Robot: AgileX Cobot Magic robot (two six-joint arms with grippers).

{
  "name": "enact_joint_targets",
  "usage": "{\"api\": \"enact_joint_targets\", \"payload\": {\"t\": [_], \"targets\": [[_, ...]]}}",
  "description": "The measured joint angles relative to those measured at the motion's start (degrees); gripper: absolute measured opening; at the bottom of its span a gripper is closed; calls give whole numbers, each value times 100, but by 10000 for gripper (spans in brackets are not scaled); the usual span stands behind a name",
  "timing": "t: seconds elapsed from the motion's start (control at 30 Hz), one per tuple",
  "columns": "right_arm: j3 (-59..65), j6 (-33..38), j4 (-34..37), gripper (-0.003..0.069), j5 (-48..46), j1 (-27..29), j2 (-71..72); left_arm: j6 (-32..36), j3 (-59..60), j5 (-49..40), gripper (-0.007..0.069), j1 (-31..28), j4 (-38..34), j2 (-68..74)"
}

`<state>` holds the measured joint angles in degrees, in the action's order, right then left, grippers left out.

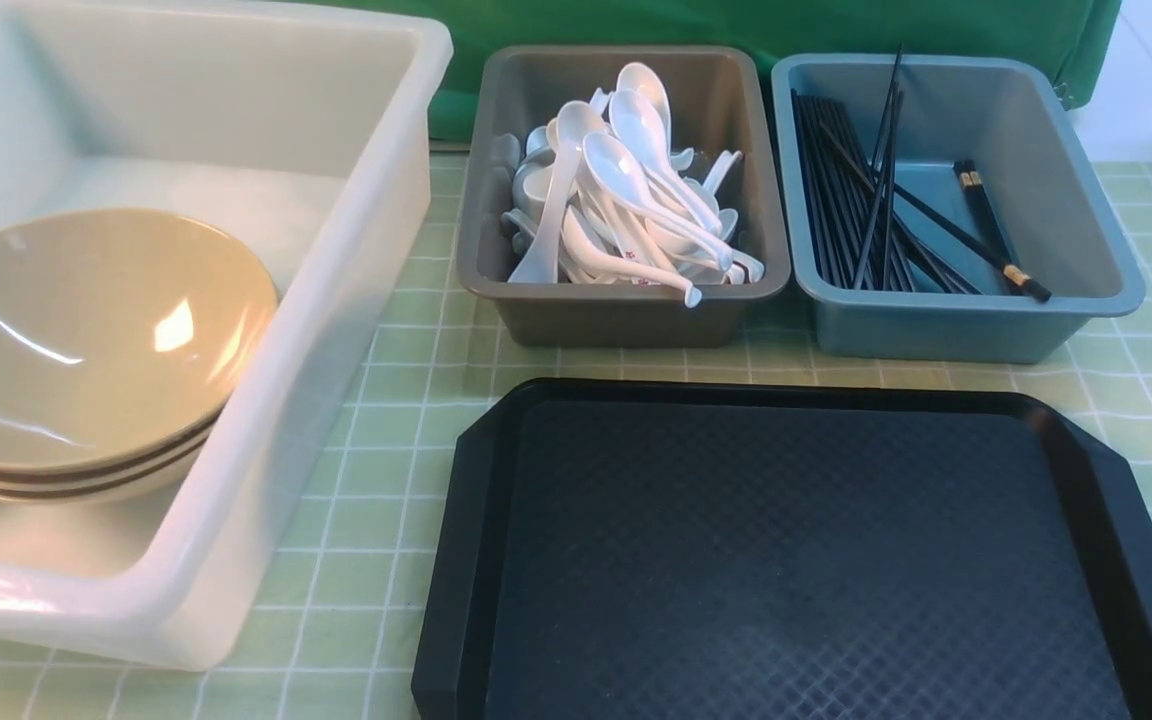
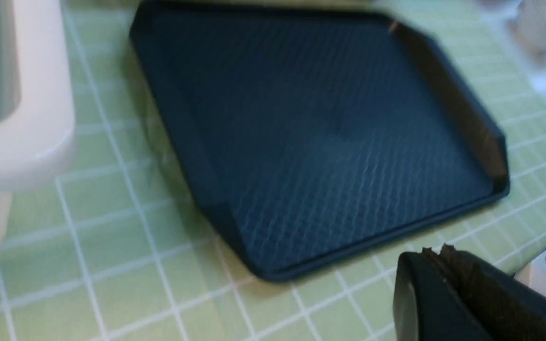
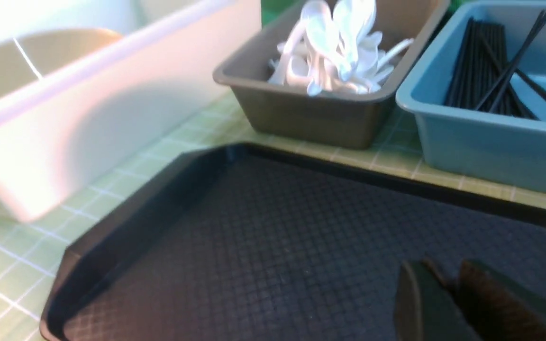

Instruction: On green table put chopsticks spoon bowls plates into blue grey white boxes.

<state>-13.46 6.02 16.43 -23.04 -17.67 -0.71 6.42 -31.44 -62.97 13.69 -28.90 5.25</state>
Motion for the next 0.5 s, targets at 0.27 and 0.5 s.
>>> {"api": "enact_joint_targets", "payload": {"t": [0.27,0.5], "targets": [[299,-13,21,114,267,0,136,11,27,-108,-1,21,-270,-643],[306,-13,21,122,299,0,136,11,44,-224,-1,39,-281,-654]]}}
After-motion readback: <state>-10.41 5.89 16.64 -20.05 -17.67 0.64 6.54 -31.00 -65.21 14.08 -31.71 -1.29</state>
